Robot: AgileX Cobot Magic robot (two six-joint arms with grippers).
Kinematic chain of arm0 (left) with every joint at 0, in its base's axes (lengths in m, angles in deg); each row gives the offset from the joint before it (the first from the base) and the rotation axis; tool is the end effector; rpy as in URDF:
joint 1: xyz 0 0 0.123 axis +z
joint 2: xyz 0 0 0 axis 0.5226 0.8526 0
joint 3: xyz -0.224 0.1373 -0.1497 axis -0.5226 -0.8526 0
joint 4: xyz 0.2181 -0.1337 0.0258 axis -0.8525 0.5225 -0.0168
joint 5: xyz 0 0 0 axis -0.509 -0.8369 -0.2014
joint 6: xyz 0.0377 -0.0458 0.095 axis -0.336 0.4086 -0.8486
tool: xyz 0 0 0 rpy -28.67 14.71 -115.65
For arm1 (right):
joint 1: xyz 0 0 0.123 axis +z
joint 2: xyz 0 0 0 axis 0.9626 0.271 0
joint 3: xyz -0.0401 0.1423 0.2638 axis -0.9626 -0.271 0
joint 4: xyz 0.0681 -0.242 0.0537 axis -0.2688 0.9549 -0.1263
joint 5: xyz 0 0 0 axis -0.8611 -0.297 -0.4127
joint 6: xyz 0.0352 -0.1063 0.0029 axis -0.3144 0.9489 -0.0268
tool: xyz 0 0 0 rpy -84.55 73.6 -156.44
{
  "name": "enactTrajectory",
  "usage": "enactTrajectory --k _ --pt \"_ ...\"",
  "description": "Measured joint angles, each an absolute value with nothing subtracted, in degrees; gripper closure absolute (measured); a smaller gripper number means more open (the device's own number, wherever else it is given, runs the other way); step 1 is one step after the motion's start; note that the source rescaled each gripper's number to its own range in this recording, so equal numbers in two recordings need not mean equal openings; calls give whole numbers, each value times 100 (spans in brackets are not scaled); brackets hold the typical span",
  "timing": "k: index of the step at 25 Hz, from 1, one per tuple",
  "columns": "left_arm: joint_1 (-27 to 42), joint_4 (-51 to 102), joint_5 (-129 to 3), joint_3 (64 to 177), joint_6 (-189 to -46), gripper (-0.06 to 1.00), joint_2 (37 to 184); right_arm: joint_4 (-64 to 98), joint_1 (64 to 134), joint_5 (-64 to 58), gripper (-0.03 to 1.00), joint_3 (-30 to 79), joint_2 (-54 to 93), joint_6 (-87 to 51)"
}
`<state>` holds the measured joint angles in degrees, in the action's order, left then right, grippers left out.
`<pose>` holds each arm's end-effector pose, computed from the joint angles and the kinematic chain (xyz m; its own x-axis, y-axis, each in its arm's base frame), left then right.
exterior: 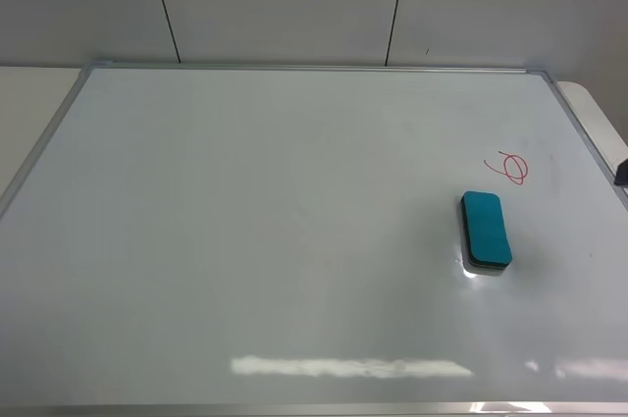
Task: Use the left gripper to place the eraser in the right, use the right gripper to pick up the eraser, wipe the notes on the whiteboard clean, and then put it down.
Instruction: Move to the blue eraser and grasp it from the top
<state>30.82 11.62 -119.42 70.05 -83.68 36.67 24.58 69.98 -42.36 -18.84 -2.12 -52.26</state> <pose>-0.0001 0.0000 0.2729 -0.4386 0.0052 -0.8987 0.0120 0.9999 -0.0001 0.1574 -0.0119 0.2651 -0.8145 0.2620 -0.5176 0.2429 0.9643 0.1058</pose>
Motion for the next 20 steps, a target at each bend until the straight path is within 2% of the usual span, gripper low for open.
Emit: enactTrajectory --k 11,20 --pt "3082 1162 -11942 7005 -8368 -6 3667 2458 8098 -3362 -3 -1324 2446 -5719" --pt "3082 1162 -11942 7005 -8368 -6 3667 2163 8278 -2468 -3 -1292 3815 -5761"
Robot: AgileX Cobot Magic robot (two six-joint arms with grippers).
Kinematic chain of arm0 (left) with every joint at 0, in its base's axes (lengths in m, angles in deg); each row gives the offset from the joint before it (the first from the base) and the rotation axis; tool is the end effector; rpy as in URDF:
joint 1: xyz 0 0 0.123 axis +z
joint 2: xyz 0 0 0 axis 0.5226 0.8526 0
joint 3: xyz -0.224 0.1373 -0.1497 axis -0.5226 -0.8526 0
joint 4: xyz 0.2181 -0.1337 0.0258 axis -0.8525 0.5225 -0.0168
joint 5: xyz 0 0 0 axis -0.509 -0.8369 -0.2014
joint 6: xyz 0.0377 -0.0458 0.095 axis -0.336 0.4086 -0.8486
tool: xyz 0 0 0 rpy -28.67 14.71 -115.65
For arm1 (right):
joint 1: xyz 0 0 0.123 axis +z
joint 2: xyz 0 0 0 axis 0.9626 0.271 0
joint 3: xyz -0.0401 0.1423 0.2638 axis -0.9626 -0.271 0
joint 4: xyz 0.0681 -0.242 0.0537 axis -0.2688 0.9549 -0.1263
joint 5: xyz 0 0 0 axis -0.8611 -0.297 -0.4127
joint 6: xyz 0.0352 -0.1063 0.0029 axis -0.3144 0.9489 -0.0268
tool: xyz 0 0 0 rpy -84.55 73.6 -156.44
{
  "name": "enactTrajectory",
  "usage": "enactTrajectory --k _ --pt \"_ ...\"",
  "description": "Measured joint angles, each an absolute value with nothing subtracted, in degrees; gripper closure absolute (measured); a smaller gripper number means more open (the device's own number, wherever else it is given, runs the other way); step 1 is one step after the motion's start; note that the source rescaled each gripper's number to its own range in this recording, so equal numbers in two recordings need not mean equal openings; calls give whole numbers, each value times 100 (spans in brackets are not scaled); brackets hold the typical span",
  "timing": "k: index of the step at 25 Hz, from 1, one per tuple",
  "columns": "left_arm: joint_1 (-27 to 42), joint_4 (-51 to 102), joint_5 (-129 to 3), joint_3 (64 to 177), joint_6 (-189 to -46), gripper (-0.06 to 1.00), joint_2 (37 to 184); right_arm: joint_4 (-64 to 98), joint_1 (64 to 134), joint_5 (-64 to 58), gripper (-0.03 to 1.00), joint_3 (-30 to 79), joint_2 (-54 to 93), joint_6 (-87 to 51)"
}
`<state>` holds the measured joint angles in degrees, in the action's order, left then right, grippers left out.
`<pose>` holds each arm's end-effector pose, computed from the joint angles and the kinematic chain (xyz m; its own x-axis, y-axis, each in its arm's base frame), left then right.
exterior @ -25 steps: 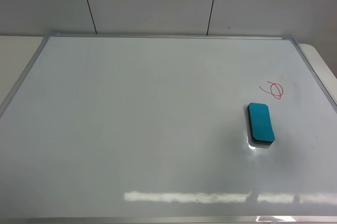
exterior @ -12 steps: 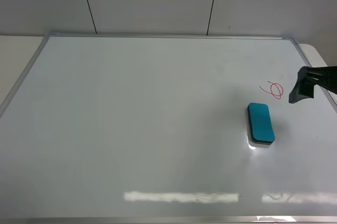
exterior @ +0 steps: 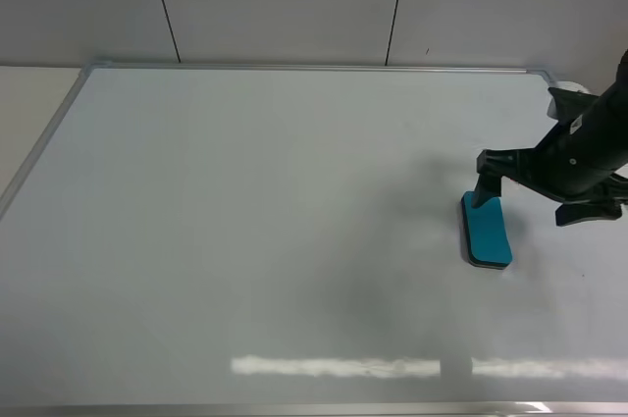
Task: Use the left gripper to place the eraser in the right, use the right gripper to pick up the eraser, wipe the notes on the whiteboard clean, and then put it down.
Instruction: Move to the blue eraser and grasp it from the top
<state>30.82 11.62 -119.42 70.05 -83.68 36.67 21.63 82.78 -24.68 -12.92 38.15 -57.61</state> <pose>-0.0001 0.0000 0.2729 -0.4386 0.0052 -0.8987 0.0120 0.9999 -0.0001 0.2724 0.0436 0.1519 -0.9513 0.1940 -0.2397 0.1715 0.9788 0.1116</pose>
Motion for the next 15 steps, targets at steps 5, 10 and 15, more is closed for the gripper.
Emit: enactTrajectory --k 5,10,15 --pt "3082 1162 -11942 7005 -8368 -6 3667 2067 8425 -2332 -3 -1292 4297 -5765" --pt "3082 1162 -11942 7005 -8368 -6 3667 2052 8565 -2300 -3 -1285 4490 -5885" --pt "3082 1162 -11942 7005 -8368 -6 3667 2045 8615 -2233 -3 -1138 4492 -5914"
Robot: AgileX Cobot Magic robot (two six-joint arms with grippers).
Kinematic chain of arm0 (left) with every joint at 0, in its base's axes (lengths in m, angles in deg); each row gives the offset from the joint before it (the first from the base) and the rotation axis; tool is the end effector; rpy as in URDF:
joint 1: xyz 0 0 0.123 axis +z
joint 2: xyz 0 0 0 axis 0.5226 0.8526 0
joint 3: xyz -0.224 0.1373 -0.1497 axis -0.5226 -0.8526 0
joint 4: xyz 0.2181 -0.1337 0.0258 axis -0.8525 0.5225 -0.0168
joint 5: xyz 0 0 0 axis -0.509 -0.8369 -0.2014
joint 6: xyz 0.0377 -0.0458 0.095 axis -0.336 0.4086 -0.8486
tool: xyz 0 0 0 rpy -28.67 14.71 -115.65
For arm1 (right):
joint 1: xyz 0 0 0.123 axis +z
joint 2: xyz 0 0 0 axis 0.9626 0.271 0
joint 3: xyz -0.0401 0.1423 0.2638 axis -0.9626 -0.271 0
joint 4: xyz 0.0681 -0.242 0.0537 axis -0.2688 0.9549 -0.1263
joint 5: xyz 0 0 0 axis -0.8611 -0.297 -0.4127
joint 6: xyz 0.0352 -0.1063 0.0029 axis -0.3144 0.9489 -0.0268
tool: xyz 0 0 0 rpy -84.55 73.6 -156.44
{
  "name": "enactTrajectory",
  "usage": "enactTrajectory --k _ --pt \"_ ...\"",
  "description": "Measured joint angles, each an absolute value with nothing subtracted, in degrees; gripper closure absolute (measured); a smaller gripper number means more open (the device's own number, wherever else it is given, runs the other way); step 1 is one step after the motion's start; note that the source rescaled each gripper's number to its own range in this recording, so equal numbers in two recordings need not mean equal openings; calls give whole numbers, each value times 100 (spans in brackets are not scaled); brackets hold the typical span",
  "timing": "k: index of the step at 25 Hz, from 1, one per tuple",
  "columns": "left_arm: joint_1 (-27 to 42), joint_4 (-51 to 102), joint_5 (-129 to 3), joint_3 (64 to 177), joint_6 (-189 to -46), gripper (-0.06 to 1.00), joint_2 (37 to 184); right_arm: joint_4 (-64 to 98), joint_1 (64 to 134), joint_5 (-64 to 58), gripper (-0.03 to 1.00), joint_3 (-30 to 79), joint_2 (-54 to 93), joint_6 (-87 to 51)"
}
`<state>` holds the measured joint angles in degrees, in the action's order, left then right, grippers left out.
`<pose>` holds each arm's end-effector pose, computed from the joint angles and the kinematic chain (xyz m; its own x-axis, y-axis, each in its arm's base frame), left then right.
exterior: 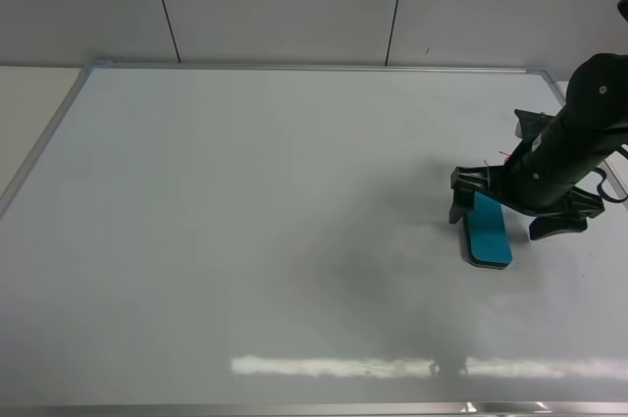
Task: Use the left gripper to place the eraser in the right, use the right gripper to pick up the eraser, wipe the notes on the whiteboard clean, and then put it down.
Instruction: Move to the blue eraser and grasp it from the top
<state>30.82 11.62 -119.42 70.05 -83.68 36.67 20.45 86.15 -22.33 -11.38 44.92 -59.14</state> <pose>-0.0001 0.0000 0.2729 -0.4386 0.0052 -0.8987 0.0120 0.9999 -0.0001 0.2827 0.0633 0.1255 -0.9657 0.1805 -0.1865 0.1616 0.9805 0.1119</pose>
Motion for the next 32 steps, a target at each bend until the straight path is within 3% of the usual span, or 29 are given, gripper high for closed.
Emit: enactTrajectory --k 32 --pt "3082 1162 -11942 7005 -8368 -6 3667 2350 8877 -2582 0 -1074 4791 -6513"
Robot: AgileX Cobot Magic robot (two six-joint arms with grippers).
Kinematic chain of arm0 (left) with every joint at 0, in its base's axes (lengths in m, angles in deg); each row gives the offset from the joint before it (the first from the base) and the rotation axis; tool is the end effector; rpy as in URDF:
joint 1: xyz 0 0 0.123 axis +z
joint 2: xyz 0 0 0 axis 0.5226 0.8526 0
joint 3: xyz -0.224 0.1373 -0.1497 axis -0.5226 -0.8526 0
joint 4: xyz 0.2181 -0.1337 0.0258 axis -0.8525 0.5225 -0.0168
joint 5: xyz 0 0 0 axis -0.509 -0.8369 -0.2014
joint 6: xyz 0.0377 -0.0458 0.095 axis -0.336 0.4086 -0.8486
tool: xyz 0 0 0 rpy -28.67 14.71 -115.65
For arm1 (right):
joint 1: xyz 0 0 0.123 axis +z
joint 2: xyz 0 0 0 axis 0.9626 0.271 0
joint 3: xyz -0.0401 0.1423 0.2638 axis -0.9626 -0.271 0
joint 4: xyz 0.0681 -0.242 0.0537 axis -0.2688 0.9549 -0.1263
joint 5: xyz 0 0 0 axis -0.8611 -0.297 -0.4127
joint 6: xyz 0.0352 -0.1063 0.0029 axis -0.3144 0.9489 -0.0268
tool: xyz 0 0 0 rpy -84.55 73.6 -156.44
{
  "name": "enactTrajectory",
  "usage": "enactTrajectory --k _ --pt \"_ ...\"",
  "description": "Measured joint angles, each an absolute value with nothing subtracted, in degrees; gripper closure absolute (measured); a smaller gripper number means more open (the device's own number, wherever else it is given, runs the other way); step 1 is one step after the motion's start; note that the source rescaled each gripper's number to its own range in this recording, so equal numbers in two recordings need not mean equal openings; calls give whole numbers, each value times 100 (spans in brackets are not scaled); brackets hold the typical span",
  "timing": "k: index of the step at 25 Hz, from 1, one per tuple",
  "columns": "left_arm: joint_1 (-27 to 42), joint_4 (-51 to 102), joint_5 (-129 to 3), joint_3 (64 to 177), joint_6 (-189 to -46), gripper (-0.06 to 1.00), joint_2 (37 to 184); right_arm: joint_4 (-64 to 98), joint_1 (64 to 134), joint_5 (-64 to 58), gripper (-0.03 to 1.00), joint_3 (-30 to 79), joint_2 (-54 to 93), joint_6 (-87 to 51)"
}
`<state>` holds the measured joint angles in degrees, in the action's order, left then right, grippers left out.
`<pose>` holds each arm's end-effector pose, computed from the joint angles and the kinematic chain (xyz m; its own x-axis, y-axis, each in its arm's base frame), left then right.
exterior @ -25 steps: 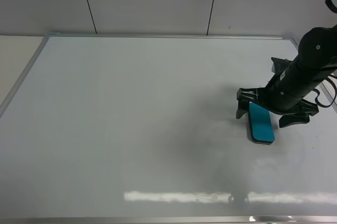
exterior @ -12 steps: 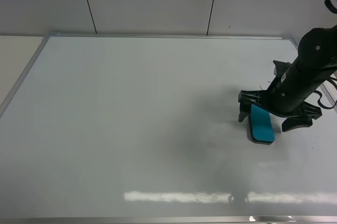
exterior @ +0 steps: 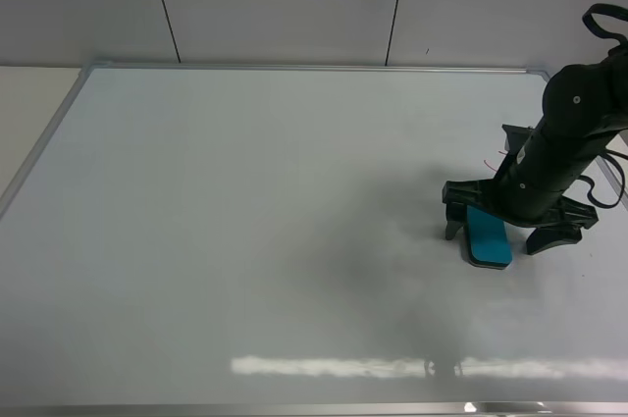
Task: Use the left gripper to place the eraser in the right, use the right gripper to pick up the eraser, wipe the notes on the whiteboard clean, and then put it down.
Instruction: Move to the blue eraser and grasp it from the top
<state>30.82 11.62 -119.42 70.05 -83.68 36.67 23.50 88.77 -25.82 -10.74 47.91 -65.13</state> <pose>-0.0001 0.0000 0.2729 -0.4386 0.0052 -0.8987 0.0120 0.9999 -0.0001 0.2766 0.0725 0.1115 -0.9770 0.1894 -0.0982 0.1844 0.9812 0.0575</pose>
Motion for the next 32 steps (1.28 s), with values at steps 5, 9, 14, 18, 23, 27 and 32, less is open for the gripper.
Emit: enactTrajectory --k 5,9,14,18,23,27,32 --pt "3082 1162 -11942 7005 -8368 -6 3667 2216 8877 -2476 0 -1074 4718 -6448" --pt "3082 1162 -11942 7005 -8368 -6 3667 2216 8887 -2380 0 -1060 4659 -6296" --pt "3082 1162 -11942 7005 -8368 -6 3667 2216 8887 -2380 0 -972 4659 -6239" --pt "3082 1162 -11942 7005 -8368 -6 3667 2216 8887 -2375 0 -967 4659 -6215" --pt "3082 1162 -11942 7005 -8368 -6 3667 2216 8887 -2404 0 -967 4748 -6215" --pt "3082 1162 -11942 7005 -8368 -6 3667 2216 8887 -2466 0 -967 4780 -6215" --pt "3082 1162 -11942 7005 -8368 -6 3667 2216 8887 -2499 20 -967 4785 -6215"
